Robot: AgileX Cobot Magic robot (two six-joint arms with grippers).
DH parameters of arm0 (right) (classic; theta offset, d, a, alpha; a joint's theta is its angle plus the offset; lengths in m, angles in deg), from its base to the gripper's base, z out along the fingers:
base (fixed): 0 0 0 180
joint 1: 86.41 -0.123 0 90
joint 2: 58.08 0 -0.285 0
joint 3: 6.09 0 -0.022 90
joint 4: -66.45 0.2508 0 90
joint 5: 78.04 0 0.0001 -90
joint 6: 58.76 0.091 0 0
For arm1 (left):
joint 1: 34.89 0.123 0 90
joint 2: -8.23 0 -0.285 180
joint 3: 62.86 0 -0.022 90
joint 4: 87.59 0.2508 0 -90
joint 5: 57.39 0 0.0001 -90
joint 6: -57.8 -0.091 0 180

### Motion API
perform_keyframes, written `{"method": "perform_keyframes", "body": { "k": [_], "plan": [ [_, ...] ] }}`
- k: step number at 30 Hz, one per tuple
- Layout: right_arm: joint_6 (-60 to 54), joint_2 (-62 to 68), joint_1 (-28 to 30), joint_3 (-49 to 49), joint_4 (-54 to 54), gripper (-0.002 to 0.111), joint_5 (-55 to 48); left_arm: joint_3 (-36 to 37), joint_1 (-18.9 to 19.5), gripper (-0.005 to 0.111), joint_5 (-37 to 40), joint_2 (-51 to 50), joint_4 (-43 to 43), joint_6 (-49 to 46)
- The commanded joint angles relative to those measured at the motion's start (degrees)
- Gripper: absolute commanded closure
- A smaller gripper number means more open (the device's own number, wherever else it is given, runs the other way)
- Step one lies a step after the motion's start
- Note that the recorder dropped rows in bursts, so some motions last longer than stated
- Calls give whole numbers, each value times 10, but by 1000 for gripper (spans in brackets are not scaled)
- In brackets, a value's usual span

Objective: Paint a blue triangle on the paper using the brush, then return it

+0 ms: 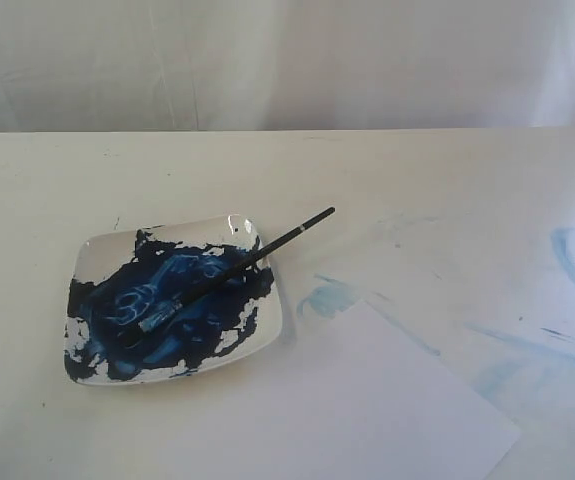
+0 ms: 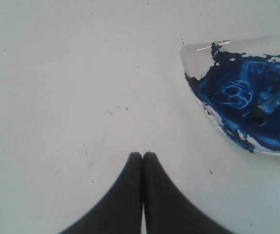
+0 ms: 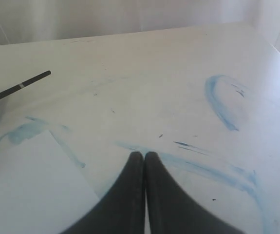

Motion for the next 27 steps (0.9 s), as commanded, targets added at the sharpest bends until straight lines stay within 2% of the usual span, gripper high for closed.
{"method": "perform_keyframes", "body": {
  "k": [1, 10, 17, 27],
  "plan": [
    [-5, -3, 2, 3, -4, 108, 5, 3, -1, 107, 0, 2, -2, 0],
    [4, -3, 2, 3, 3, 108, 108, 3, -1, 107, -10, 2, 1, 0],
    [4, -3, 2, 3, 1, 108, 114, 3, -1, 107, -140, 2, 3, 0],
    [-2, -3, 2, 3, 1, 108, 114, 3, -1, 107, -246, 2, 3, 12]
  ]
}}
